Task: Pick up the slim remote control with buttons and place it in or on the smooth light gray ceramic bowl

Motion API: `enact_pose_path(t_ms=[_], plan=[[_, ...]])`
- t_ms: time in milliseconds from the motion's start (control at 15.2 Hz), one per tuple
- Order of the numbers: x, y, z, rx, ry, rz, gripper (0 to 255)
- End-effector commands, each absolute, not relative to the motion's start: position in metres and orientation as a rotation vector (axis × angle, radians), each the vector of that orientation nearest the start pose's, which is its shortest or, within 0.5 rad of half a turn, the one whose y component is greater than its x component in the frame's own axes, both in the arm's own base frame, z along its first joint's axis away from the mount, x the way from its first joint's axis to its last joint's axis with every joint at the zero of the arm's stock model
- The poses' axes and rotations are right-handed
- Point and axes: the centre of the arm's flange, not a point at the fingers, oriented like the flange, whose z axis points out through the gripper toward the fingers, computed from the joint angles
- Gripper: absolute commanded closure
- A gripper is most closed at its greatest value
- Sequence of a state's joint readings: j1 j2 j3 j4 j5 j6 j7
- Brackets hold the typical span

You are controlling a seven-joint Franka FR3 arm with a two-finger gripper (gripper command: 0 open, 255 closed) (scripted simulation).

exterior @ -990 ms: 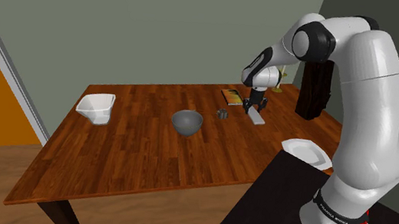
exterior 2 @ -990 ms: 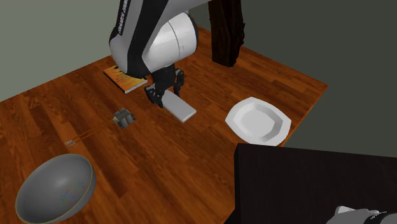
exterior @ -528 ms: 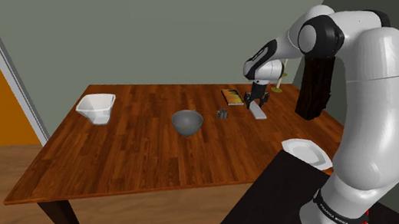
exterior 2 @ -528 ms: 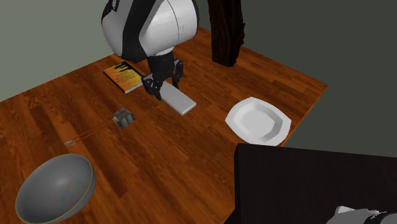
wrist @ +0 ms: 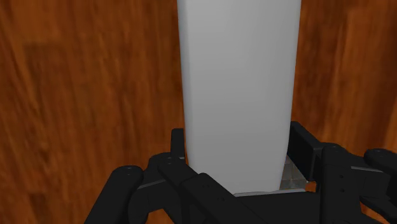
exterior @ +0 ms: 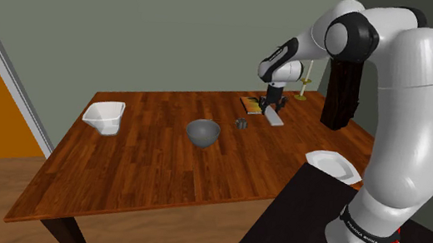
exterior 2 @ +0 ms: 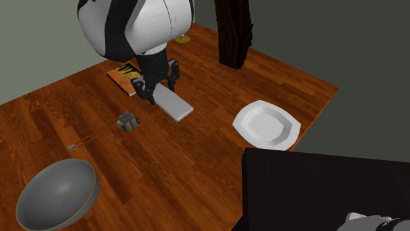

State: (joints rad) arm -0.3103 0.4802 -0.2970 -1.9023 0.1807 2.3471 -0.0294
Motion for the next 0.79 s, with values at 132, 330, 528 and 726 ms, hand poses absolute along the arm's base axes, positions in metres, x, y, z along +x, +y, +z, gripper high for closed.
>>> enact_pose_path(t_ms=[132,330,528,726], plan=[[0.556,-0.307,0.255,-2.969,1.043,0.016,255],[0.58,-0.275,0.255,-2.969,1.043,0.016,255],[0.603,-0.243,0.255,-2.969,1.043,0.016,255],[0.627,-0.212,0.255,-2.969,1.043,0.016,255]])
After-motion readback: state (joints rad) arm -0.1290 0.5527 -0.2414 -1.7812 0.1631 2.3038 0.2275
